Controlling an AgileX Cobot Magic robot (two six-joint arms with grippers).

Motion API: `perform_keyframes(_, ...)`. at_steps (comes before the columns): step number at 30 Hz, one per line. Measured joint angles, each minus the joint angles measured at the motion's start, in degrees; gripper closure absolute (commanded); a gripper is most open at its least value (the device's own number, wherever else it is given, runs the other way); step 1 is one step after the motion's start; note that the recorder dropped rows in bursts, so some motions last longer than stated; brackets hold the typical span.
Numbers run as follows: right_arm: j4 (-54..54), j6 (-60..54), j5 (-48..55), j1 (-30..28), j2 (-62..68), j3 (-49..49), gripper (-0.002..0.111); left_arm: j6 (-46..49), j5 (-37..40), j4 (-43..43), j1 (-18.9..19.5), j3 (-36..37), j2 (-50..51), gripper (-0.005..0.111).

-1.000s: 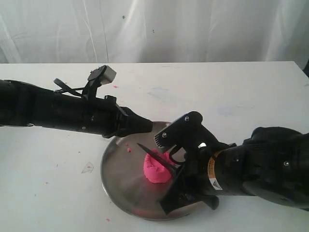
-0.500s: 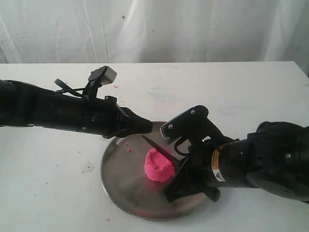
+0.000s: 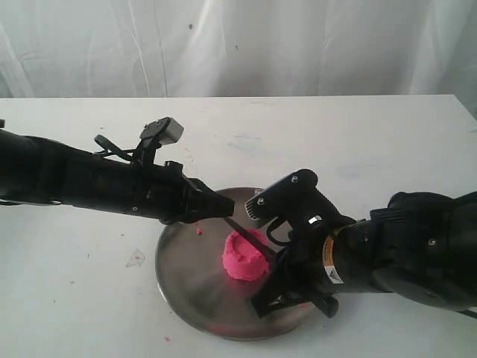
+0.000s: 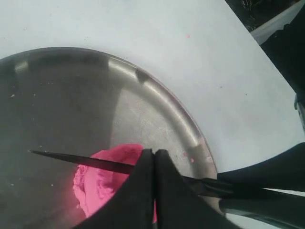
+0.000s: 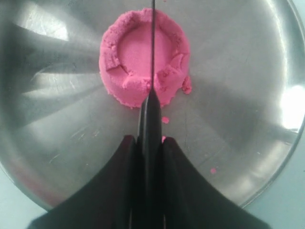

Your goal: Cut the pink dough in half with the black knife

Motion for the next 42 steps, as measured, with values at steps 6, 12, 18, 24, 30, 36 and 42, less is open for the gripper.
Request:
perform_keyframes(6, 0.00, 0.00, -0.26, 0.00, 0.02, 0.00, 0.108, 4.22, -0.90, -2.39, 0.00, -0.41, 1.33, 0.107)
perform_keyframes(12, 0.00, 0.00, -0.21, 0.00, 0.02, 0.00, 0.108, 4.29, -1.13, -2.45, 0.00, -4.95, 4.29, 0.107)
perform_keyframes(18, 0.00, 0.00, -0.21, 0.00, 0.02, 0.00, 0.108, 0.46, -1.51, -0.60, 0.00, -8.23, 7.75, 0.107)
perform_keyframes(24, 0.00, 0.00, -0.21, 0.00, 0.02, 0.00, 0.108, -3.15, -4.17, 3.96, 0.00, -8.60, 9.69, 0.107)
perform_keyframes(30, 0.00, 0.00, -0.21, 0.00, 0.12, 0.00, 0.108, -3.46, -4.78, 4.52, 0.00, -9.45, 9.85, 0.107)
perform_keyframes(36, -0.09, 0.00, -0.21, 0.00, 0.12, 0.00, 0.108, -3.56, -4.91, 4.53, 0.00, -9.85, 9.95, 0.107)
perform_keyframes(42, -0.09, 0.00, -0.35, 0.00, 0.12, 0.00, 0.108, -3.56, -4.91, 5.81, 0.00, -9.85, 9.95, 0.107)
